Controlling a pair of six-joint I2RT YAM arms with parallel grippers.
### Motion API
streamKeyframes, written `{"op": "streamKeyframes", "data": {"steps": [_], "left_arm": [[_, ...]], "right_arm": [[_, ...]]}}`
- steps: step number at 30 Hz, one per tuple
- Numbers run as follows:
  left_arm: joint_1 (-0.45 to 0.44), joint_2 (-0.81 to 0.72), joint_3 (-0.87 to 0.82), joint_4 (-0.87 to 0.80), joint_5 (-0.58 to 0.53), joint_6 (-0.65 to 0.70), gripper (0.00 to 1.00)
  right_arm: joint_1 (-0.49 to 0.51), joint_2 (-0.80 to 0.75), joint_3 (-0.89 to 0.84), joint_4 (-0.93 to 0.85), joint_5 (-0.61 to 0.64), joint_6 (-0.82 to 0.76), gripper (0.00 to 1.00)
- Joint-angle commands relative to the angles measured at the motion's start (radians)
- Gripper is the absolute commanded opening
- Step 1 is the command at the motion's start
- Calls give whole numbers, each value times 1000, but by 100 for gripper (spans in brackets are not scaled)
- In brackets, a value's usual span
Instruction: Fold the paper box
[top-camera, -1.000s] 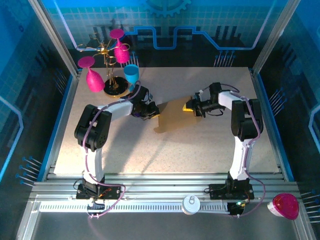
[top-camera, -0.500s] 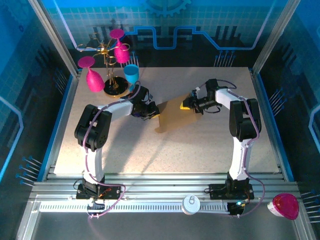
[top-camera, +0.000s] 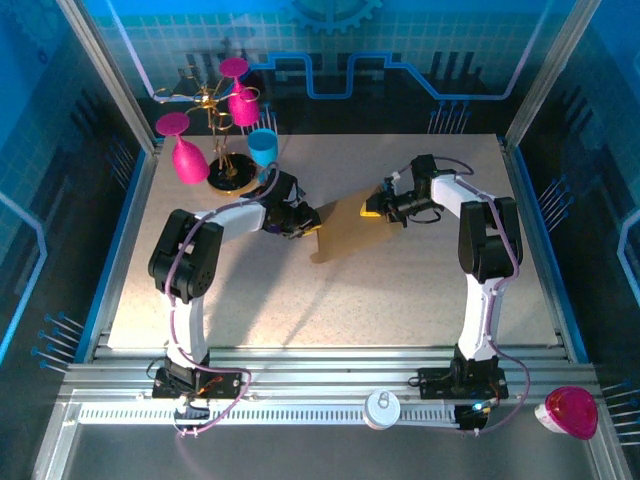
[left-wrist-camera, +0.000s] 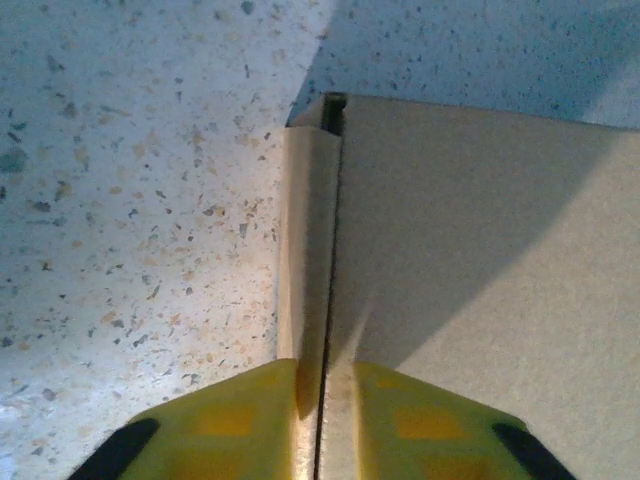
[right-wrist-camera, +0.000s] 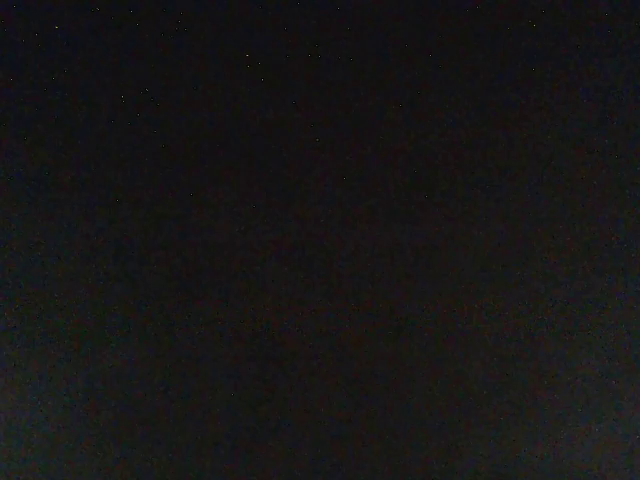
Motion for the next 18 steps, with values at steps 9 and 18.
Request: {"op": "streamKeyframes", "data": {"steps": [9, 18], "left_arm": [[94, -249, -48, -9, -66, -302, 57], [103, -201, -111, 97, 149, -524, 63]], "right_arm": [[-102, -57, -59, -5, -154, 243, 30], [-113, -87, -85, -101, -225, 405, 33]]}}
